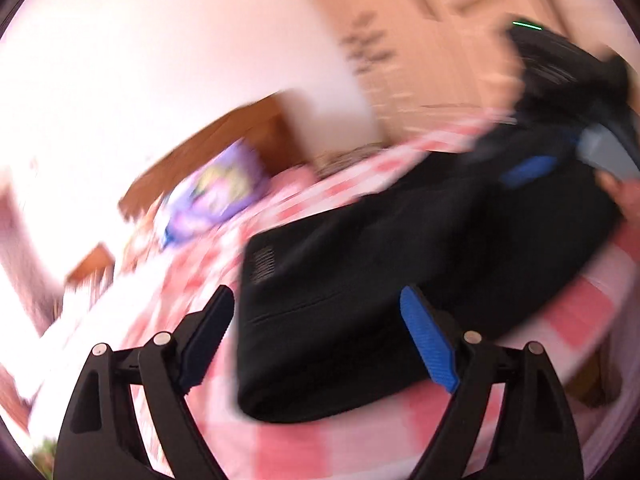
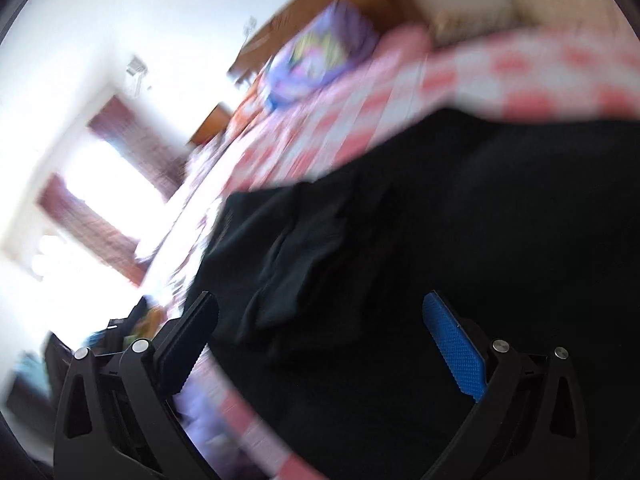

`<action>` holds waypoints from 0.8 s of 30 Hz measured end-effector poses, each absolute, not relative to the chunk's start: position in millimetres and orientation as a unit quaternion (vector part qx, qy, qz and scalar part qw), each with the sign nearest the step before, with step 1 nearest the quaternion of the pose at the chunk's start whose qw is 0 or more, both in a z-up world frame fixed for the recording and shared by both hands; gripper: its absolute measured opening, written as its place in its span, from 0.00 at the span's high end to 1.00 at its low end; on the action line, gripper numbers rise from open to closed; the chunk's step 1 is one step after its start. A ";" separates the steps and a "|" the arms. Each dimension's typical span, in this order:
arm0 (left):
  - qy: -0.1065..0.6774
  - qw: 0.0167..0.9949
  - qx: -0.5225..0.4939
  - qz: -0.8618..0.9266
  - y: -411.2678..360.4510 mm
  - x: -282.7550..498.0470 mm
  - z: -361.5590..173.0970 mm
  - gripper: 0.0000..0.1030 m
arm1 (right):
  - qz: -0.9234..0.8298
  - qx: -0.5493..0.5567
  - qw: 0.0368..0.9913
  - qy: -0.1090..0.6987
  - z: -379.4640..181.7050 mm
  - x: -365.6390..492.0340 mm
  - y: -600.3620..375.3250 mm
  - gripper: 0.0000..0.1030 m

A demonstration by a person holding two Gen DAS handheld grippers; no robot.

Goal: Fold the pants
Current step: 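Fold the held edge over the pants with the left tool toward the right tool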

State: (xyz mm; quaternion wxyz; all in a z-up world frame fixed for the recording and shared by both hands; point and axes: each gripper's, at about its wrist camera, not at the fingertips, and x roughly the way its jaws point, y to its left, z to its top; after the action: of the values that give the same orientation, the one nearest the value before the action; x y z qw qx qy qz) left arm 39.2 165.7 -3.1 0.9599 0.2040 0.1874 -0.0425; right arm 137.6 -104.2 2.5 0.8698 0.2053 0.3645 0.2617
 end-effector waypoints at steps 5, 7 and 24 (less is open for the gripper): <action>0.209 0.958 0.197 -0.014 207.3 55.5 -8.1 0.17 | 0.321 0.242 0.835 0.377 2.1 132.0 -99.0 0.19; 0.215 0.954 0.207 -0.021 210.4 60.3 -14.4 0.17 | 0.330 0.228 0.826 0.396 -6.7 130.3 -86.7 0.22; 0.236 0.955 0.179 -0.006 215.9 36.8 -34.0 0.16 | 0.272 0.156 0.874 0.370 -4.9 120.5 -69.9 0.88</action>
State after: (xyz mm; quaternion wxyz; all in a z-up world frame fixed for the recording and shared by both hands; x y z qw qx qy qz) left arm 36.8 215.9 -34.0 0.9549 0.1794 0.2364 -0.0064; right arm 120.5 -69.9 -4.9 0.8745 0.1565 0.3698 0.2721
